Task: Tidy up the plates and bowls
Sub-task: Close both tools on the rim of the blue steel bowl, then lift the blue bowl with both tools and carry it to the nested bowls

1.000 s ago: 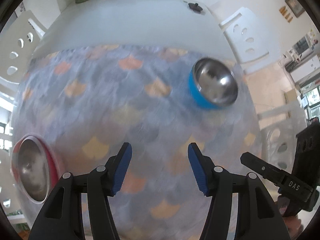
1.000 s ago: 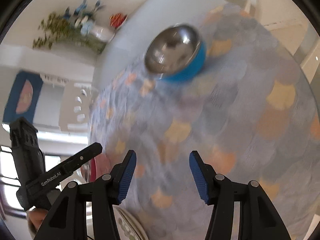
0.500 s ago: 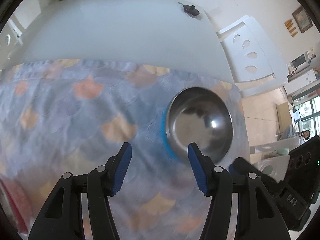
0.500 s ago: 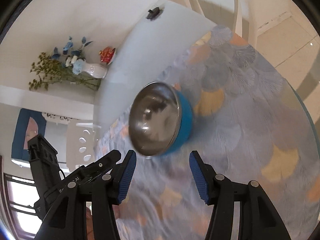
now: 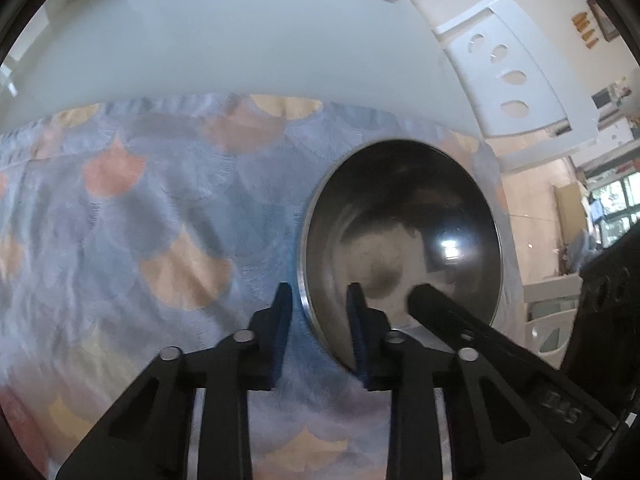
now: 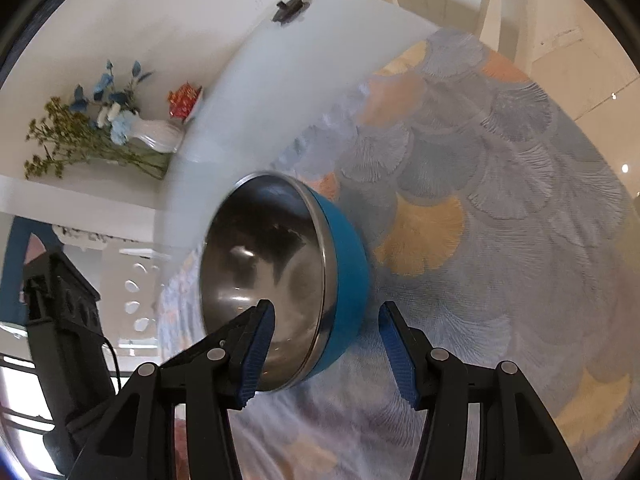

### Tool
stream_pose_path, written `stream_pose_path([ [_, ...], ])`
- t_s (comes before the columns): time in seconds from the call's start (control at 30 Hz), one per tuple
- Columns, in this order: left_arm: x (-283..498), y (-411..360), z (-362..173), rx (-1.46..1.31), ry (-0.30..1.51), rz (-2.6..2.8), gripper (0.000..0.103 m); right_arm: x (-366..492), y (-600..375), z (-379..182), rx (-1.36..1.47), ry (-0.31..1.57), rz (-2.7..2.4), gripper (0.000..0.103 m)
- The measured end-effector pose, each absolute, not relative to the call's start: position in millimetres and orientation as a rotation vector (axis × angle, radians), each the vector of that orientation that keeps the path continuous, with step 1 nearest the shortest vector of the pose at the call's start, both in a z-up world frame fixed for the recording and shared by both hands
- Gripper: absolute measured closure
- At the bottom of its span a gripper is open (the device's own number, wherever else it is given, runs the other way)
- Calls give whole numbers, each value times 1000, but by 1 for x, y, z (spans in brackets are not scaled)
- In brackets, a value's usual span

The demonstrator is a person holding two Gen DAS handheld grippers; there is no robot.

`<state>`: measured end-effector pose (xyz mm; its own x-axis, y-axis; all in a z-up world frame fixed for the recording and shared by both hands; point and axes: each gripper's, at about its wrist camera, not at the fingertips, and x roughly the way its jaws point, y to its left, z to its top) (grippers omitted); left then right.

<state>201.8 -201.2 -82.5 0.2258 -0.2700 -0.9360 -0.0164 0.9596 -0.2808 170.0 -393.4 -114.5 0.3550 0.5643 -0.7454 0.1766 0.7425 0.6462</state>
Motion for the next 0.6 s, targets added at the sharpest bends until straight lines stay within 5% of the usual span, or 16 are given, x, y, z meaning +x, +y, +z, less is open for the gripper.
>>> stream_pose_path([
  [0.07,203,-201,-83,-243,1329,-174,85,171,-389,-118,712,1210,262,69],
  [0.17,206,-200,-86,-241,1330,-178,89,174,-385,-121,680,1213,235,75],
  [0.6,195,-161,-52,-279,1266,-180,90,173,-362,-96,627,1180,281,80],
])
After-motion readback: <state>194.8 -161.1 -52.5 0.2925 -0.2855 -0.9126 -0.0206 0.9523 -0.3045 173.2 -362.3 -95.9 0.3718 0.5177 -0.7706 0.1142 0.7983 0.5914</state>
